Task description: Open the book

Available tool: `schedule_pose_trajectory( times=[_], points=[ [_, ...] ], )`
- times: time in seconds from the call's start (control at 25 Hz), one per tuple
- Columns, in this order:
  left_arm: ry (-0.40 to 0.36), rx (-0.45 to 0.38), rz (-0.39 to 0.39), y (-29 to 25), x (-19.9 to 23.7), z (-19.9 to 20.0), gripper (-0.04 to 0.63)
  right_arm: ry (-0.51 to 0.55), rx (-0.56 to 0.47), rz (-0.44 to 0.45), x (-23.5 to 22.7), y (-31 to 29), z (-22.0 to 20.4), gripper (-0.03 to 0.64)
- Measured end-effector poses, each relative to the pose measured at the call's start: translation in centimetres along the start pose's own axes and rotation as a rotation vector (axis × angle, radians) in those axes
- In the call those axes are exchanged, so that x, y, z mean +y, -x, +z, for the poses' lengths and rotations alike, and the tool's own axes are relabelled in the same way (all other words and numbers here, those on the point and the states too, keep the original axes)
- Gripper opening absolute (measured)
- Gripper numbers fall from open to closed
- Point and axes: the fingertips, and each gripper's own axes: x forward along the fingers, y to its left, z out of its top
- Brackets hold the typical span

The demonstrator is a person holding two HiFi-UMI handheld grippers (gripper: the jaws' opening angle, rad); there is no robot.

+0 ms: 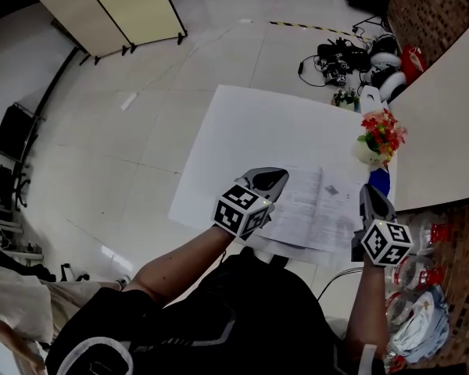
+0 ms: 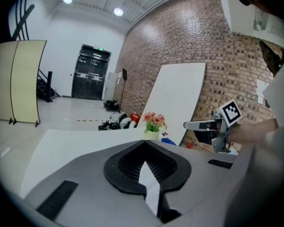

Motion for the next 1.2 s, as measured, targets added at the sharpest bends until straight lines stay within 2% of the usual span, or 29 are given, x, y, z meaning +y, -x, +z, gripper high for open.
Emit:
schedule_pose_trajectory(
  times=[0.16,0.28,0.52,0.76,0.88,1.0,1.2],
  points=[
    [-0.018,-0.103,0.019,2.2,0.4,2.6,-0.002,0.1,-0.086,-0.046,2.0,1.4,2.3,0.009],
    [-0.036,-0.155,0.028,3.3,0.4,3.6,-0.002,0.095,-0.115,-0.034,3.2,1.8,2.5,0.009],
    [-0.045,-0.2,-0.024,5.5,-0.4,4.6,-0.002,0.097,-0.154,-0.069,5.1,3.3,3.7,0.009],
    [-0.036,-0.268,-0.027,8.3,0.4,4.7,-0.002,0.074,-0.201,-0.091,7.8,5.0,4.5,0.009],
    [-0.02,-0.286,-0.04,9.0,0.2,4.5,-0.002,0.117,-0.203,-0.098,9.0,6.0,4.4,0.009],
    [-0.003,-0.295,-0.031,10.4,-1.6,4.3,-0.002,0.148,-0.199,-0.078,10.0,8.3,4.4,0.009],
    [-0.048,-0.321,0.037,12.4,-6.5,4.3,-0.002,0.198,-0.25,-0.038,10.2,13.3,5.3,0.009]
  ],
)
